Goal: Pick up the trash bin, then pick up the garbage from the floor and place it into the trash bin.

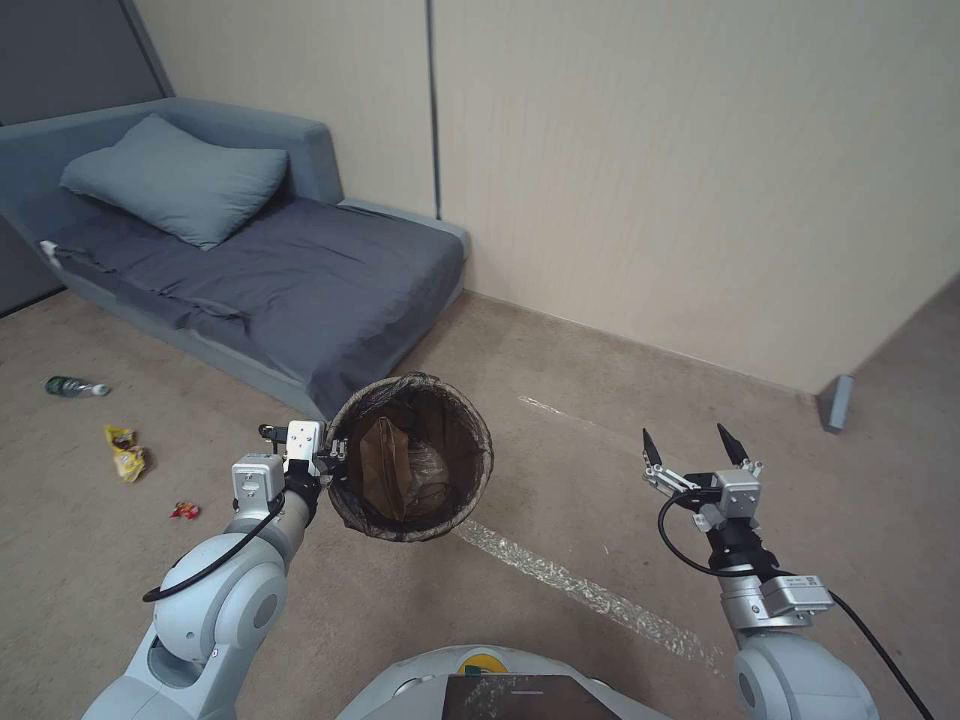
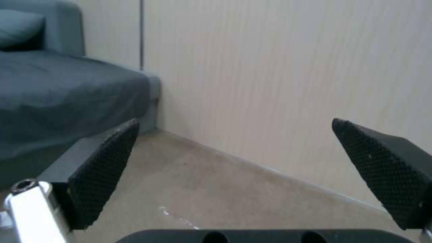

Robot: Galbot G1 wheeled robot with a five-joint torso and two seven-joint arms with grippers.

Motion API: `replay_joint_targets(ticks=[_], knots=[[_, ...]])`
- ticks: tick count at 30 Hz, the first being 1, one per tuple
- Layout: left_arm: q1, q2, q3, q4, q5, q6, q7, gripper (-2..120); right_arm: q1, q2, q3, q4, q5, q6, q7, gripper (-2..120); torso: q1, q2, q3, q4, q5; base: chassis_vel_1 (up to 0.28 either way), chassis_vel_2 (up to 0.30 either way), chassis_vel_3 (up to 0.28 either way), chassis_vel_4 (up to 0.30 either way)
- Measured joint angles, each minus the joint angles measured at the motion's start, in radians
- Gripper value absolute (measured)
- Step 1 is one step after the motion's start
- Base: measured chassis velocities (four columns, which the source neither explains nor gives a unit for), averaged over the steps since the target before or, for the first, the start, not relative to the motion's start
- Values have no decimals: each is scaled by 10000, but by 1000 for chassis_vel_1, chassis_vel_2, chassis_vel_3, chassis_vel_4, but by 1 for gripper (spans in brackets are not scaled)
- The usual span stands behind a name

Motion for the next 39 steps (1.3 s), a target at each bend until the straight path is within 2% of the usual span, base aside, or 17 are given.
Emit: replay_joint_targets(ticks=[29,35,39], knots=[[217,-231,38,63,512,-117,367,5,-36,-141,-127,-308,248,-80,56,100,0,0,1,-3,0,114,116,117,118],[178,-235,29,104,533,-122,404,5,68,-113,-209,-329,240,-202,82,100,1,0,1,3,0,151,139,131,129],[142,-256,6,143,533,-144,420,5,117,-129,-240,-293,236,-314,171,100,1,0,1,-3,-2,127,118,104,104]])
